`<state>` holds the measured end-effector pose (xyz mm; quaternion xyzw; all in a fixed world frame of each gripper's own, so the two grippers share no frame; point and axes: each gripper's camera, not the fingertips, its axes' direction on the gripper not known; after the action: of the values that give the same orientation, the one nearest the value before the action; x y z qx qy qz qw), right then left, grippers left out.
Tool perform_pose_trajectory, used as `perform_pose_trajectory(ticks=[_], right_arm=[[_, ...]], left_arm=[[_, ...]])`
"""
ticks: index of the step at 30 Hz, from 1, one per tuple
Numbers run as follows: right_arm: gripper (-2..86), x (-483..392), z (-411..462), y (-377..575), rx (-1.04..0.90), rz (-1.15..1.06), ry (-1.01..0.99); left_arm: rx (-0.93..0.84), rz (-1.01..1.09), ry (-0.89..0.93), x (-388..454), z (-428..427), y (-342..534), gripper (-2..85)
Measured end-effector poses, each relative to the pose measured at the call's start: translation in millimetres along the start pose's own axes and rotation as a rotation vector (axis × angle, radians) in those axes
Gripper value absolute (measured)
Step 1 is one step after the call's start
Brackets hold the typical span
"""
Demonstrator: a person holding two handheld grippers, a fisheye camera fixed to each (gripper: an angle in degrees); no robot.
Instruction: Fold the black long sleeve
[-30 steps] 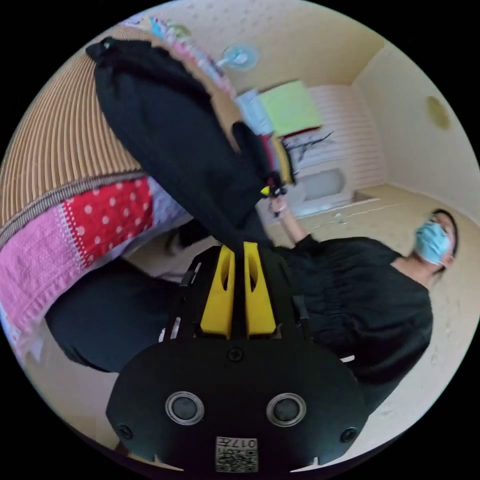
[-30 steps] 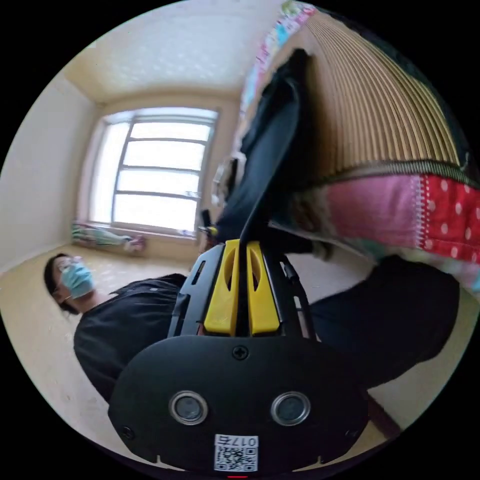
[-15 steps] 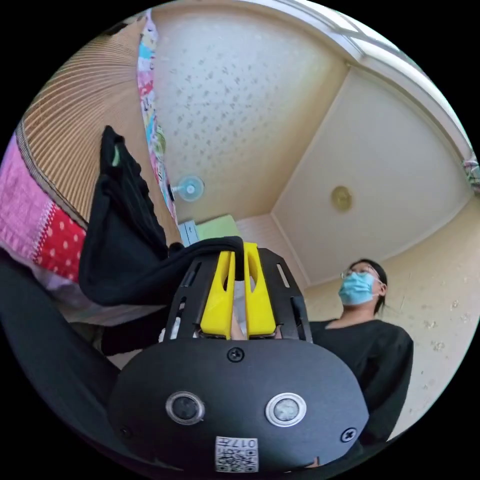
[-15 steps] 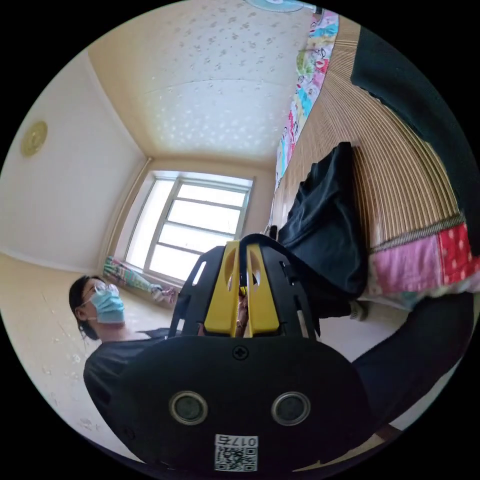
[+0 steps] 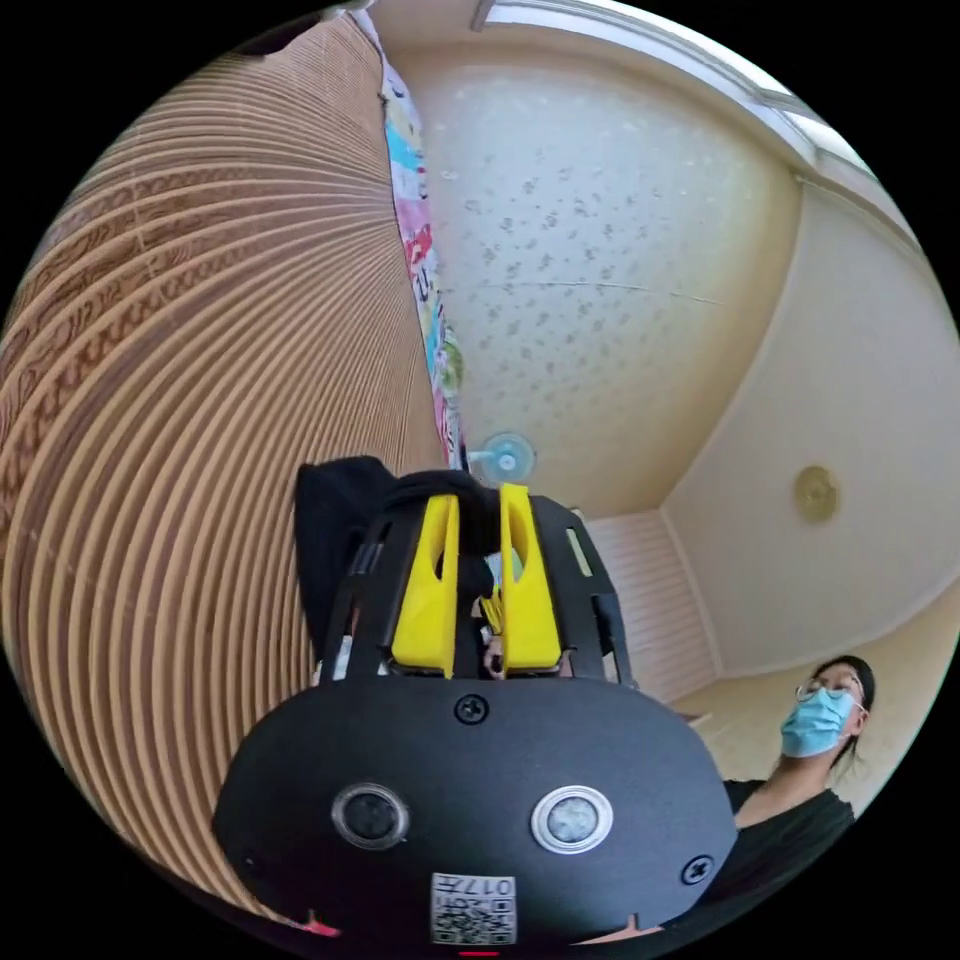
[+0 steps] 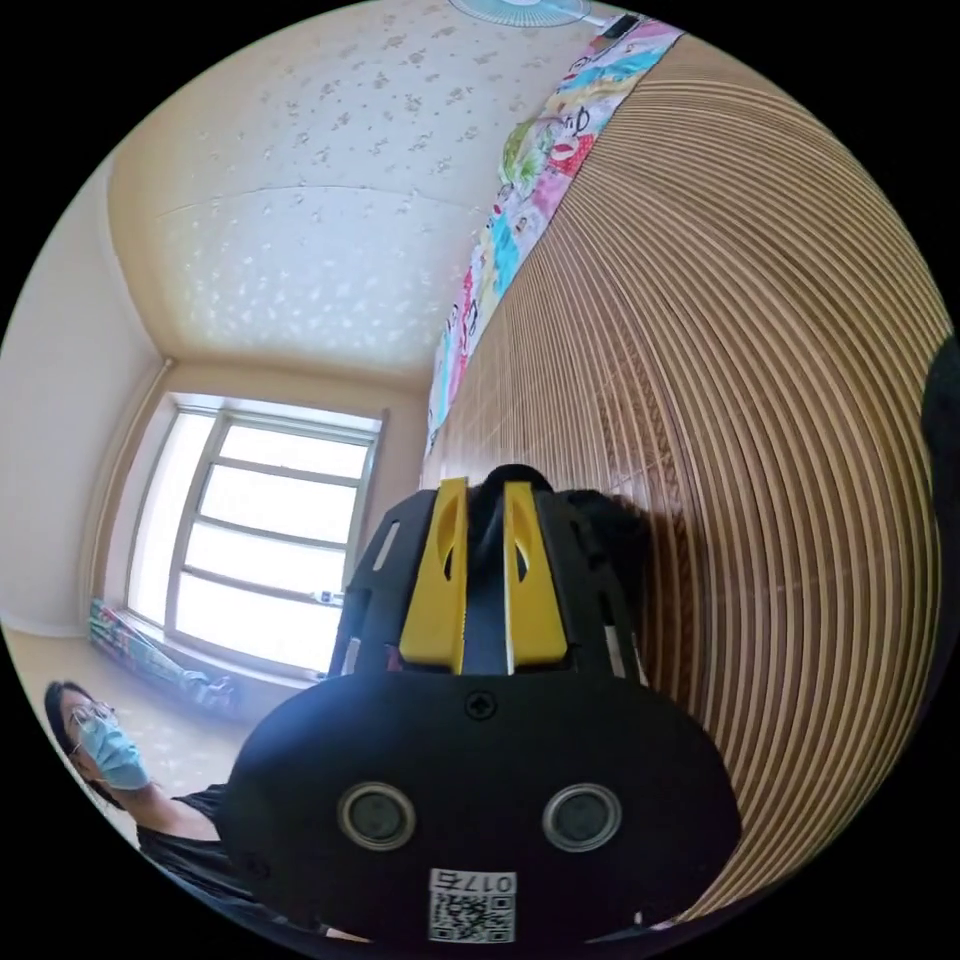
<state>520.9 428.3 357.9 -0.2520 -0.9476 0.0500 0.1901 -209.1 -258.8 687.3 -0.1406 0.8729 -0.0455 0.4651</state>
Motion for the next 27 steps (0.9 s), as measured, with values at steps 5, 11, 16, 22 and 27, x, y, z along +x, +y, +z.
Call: perform_pose_trajectory(ticks=[5,11,16,22,27], right_arm=[[5.6,-62,-6,43,0.124,-0.223,0.271],[1.2,-136,53,137,-0.048,-0.39,0.343],[0.6,-176,147,229,-0.195,-0.516,0.241],[0.4,-168,289,290,-0.396,-0.677,0.599],[0.4,-185,216,283,-0.351,-0.483,0.384]], left_arm=[[0.099,0.166,0.1,14,-37,30,16.6],[-0.12,0.149,-0.479,39,-42,120,18.6],[-0.181,0.087,-0.488,19,-10,179,12.2],[-0.141,0.012,-0.454,19,-8,181,5.6],[-0.232,0.338,-0.511,108,61,172,5.2]])
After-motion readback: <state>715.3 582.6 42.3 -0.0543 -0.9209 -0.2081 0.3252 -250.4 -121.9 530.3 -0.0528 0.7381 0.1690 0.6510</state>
